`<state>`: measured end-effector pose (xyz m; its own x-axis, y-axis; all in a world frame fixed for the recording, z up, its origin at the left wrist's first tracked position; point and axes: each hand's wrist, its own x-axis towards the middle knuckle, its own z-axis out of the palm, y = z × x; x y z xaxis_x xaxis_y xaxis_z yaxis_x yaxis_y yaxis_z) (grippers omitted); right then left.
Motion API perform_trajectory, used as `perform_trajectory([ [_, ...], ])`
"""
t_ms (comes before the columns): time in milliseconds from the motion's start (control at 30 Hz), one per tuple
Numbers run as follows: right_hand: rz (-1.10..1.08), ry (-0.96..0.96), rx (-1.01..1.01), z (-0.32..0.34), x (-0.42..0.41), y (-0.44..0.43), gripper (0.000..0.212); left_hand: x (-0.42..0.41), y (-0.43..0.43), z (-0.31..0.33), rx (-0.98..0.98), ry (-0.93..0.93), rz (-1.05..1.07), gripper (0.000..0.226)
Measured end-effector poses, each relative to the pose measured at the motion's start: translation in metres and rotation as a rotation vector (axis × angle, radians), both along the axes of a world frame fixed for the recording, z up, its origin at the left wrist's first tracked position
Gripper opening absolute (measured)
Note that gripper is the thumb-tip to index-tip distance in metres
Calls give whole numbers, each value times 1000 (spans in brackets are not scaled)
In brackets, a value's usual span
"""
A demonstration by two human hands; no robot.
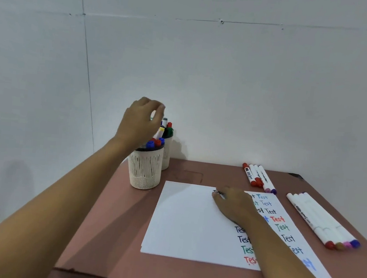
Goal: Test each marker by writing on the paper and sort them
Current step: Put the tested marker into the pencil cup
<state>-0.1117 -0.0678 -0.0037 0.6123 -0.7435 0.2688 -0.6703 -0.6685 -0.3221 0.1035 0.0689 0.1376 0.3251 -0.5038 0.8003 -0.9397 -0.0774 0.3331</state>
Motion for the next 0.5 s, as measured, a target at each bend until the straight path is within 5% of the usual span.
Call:
perform_trajectory([
  [100,-17,-47,55,0,1,-3,32,-37,-10,-15,-62,-62,-145,41],
  [300,-83,-280,94,5,3,-8,28,-65,-45,-101,536,64,-182,32],
  [500,-259,-202,-93,18,-3,-29,19,-62,-51,-140,662,83,-84,29],
])
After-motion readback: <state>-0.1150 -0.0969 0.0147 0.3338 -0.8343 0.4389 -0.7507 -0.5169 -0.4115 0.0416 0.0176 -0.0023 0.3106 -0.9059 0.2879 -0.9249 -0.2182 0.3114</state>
